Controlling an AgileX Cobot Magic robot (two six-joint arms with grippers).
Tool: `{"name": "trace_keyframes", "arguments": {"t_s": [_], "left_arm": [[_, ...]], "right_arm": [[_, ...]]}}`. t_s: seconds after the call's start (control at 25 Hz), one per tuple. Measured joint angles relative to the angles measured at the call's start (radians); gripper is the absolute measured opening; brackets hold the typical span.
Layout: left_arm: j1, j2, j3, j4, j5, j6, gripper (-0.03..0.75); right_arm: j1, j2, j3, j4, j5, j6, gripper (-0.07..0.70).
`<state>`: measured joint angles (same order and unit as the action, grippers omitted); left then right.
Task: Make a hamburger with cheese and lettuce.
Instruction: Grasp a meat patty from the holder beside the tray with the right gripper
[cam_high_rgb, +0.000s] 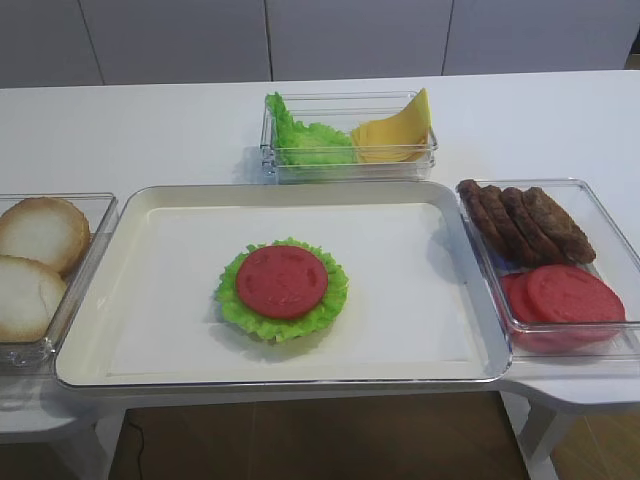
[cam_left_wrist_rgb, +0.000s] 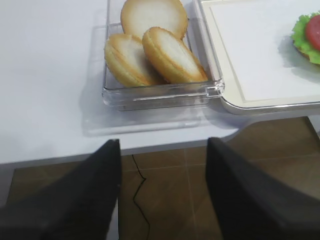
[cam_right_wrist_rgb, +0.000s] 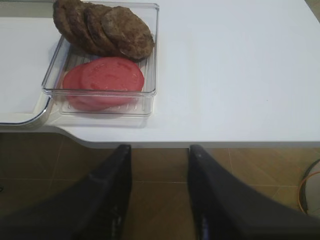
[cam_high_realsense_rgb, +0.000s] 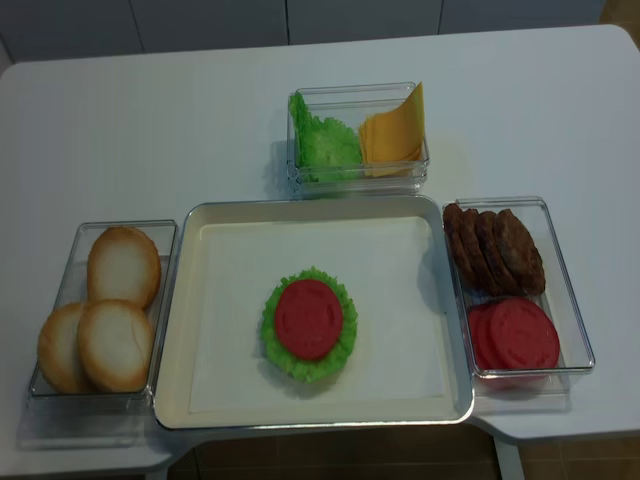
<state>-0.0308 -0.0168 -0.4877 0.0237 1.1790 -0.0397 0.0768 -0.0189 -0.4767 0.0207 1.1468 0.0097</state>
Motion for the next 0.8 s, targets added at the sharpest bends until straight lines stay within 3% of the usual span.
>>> {"name": "trace_keyframes", "arguments": {"t_s": [0.8], "left_arm": [[0.0,0.0,0.0,0.0,0.0,0.0,0.401]], "right_arm": [[0.0,0.0,0.0,0.001,0.0,-0.002,0.288]]}}
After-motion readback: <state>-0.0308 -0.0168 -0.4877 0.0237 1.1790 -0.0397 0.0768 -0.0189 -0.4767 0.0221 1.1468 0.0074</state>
